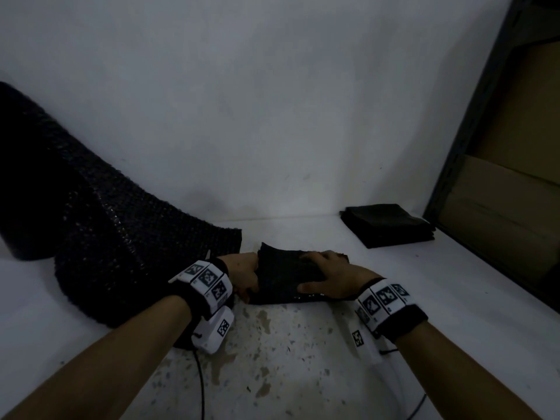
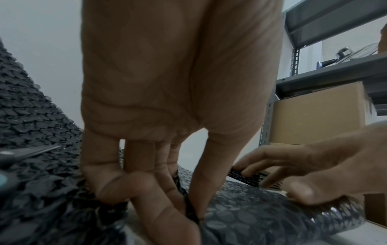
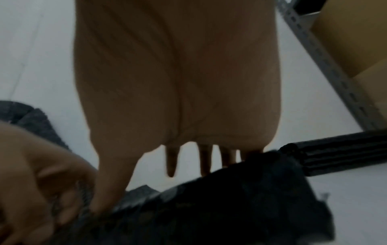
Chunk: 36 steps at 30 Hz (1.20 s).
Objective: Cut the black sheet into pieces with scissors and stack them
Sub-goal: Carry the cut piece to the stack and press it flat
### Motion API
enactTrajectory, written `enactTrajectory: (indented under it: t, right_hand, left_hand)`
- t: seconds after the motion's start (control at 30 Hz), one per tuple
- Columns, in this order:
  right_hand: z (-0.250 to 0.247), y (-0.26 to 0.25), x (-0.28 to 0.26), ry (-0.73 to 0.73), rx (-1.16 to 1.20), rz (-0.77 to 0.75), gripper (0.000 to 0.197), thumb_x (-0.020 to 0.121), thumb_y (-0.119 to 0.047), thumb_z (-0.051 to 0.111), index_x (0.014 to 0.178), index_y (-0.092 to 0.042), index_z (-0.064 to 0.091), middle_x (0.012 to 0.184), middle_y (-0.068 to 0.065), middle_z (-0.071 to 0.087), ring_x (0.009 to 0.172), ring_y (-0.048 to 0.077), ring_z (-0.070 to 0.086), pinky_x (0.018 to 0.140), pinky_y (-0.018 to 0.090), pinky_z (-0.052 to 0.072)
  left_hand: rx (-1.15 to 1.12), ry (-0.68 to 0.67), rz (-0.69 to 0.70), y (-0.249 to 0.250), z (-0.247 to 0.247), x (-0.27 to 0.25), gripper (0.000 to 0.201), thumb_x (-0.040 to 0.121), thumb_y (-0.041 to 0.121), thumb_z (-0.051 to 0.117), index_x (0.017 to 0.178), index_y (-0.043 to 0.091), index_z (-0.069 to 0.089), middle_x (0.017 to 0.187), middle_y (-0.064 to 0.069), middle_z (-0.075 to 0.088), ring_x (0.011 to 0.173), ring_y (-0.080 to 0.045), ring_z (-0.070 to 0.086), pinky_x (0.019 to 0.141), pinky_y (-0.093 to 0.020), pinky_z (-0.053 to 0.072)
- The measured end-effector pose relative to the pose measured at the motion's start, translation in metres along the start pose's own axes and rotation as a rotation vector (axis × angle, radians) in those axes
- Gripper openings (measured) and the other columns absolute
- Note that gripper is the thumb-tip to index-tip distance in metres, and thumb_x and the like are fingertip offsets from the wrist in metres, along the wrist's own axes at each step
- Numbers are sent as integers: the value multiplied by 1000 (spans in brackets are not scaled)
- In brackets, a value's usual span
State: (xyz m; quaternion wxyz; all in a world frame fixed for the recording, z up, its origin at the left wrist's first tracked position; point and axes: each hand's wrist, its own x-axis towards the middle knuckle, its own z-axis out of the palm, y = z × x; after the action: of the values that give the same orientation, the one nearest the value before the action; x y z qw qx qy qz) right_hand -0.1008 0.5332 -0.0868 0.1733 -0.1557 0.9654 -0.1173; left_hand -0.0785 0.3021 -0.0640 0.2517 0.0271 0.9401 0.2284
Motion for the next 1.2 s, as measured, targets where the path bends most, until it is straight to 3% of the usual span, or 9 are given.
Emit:
enactTrajectory:
  t: [0.2,0.3,0.37,0.47,0.53,0.6,0.77,0.97,1.2]
  right_hand:
    - [7,-4,6,-101,-127,54,77,87,-71,56,152,-54,19,166,-2,7,149,36,19,118,54,26]
    - [8,-4,5,-109,-138,51,78,86,-71,56,152,-55,16,166,-4,4,150,36,14,118,57,25]
    - [8,-4,5,-117,-147,52,79,86,-71,56,152,-55,15,166,-4,3,150,35,14,118,58,24]
    - [8,-5,6,-123,-157,48,80,87,-70,56,153,-52,13,167,-3,1,151,35,13,119,57,23]
    - [8,-5,6,-121,-161,39,82,88,-69,55,155,-50,11,167,-1,-1,152,34,10,120,54,20]
    - [10,-2,5,-131,-167,44,86,88,-71,52,156,-47,5,168,-2,-5,154,31,3,122,52,13]
    - [15,11,2,-184,-212,102,97,83,-81,45,154,-48,-12,165,-11,-19,154,24,-11,121,58,7]
    - [-7,34,-11,-262,-275,187,94,83,-81,47,152,-54,-10,166,-10,-14,154,29,-2,121,55,13]
    - [-30,41,-31,-244,-249,320,87,87,-55,68,155,-49,15,165,0,19,148,29,26,119,44,27]
  left_hand:
    - [49,43,-37,-8,3,4,42,90,13,67,125,4,46,87,-3,59,87,-26,66,69,-33,55]
    - [170,67,-35,-4,6,4,61,90,17,68,137,-3,36,117,-15,59,110,-32,61,78,-33,53]
    - [277,166,31,1,9,9,79,90,22,69,144,-8,22,130,-22,51,116,-34,56,78,-31,48]
    - [298,299,242,15,16,19,81,82,35,77,142,3,32,134,-19,40,123,-34,46,96,-36,47]
    - [330,203,313,25,21,22,85,80,39,78,147,13,34,147,-15,31,136,-32,34,111,-40,38]
    - [423,50,260,28,25,23,93,85,48,73,157,20,20,163,-10,17,149,-27,18,119,-37,25]
    - [581,-85,108,20,18,24,112,80,70,65,158,32,-5,166,2,-7,152,-25,14,121,-41,24]
    - [535,-100,76,11,19,26,94,87,81,35,158,34,-6,166,4,-10,153,-22,3,123,-42,11]
    - [580,-89,113,7,18,22,92,91,69,46,158,33,-6,166,2,-8,153,-24,8,122,-44,17]
